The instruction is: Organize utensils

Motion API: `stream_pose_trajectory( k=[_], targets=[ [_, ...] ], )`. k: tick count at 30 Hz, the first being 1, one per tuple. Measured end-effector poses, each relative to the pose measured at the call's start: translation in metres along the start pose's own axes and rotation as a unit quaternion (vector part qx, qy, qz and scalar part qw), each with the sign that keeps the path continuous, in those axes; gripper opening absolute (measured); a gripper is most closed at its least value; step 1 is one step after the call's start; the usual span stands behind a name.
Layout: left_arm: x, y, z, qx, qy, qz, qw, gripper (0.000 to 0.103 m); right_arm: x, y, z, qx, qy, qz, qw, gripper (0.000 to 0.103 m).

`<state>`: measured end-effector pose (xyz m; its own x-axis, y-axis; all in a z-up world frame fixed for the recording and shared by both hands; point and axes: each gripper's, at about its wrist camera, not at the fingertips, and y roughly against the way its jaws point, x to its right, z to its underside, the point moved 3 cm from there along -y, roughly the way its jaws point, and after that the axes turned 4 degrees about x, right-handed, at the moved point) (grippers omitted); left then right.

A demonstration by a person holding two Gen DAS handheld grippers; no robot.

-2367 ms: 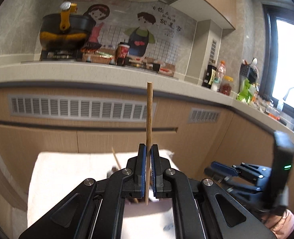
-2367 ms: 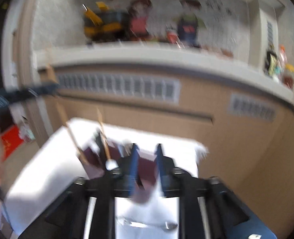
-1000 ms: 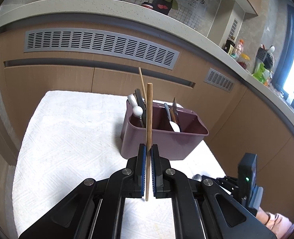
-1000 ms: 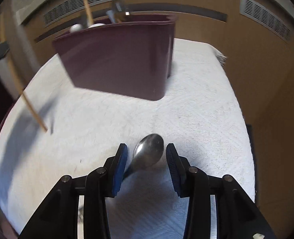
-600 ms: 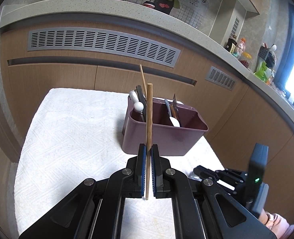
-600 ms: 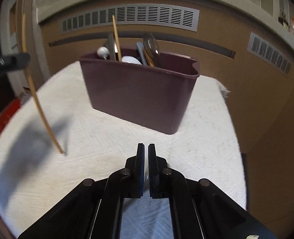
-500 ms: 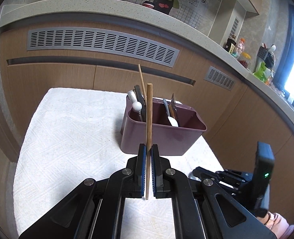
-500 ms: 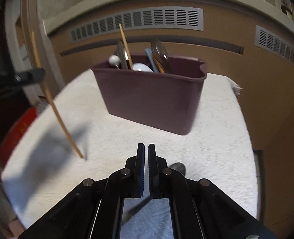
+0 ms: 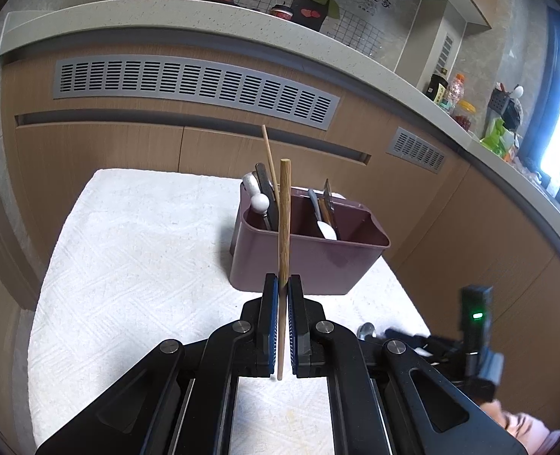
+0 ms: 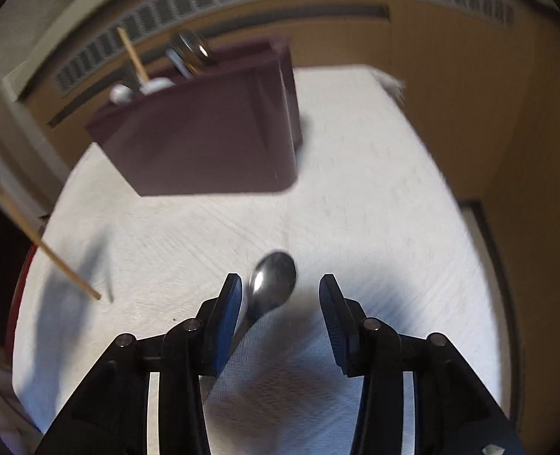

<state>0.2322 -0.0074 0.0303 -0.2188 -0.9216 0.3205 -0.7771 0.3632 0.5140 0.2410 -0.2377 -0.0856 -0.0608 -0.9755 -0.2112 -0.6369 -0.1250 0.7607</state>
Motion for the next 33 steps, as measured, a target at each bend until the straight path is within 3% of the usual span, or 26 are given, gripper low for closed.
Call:
stream_pose_trajectory(
  k=[2,4,7,9,12,18,27,30,33],
  targets=[
    [-0.002,-0.001,0.001,-0.002,0.002,0.002,1.0000,0.005,-0.012,-0.002,-0.001,0.026,0.003,0.038,0.999,0.042],
    [-0.003,-0.001,0.002,-0.003,0.004,0.002,1.0000,0.005,-0.026,-0.009,-0.002,0.019,0.024,0.066,0.997,0.042],
    [-0.005,-0.001,0.003,-0.004,0.009,0.006,0.9999,0.005,-0.051,-0.015,0.001,0.039,0.102,0.100,0.989,0.026],
    [-0.005,-0.001,0.004,-0.004,0.010,0.007,0.9999,0.005,-0.063,-0.014,0.004,0.047,0.152,0.111,0.981,0.025],
    [-0.006,0.000,0.004,-0.004,0.011,0.005,0.9999,0.005,-0.066,-0.001,0.004,0.070,0.164,0.063,0.982,0.025],
    [-0.006,0.004,0.003,0.000,0.012,0.001,0.9999,0.005,-0.059,0.055,-0.002,0.156,0.158,0.017,0.975,0.025],
    [0.011,0.007,-0.003,0.006,-0.006,0.009,0.9999,0.005,-0.058,0.109,-0.015,0.225,0.141,-0.018,0.964,0.025],
    [0.021,0.011,-0.025,0.019,-0.014,0.025,0.9994,0.005,-0.060,0.132,-0.037,0.262,0.136,-0.031,0.955,0.025],
    [0.037,0.021,-0.071,0.060,-0.038,0.038,0.9968,0.005,-0.068,0.166,-0.079,0.326,0.151,-0.026,0.933,0.025]
  ],
)
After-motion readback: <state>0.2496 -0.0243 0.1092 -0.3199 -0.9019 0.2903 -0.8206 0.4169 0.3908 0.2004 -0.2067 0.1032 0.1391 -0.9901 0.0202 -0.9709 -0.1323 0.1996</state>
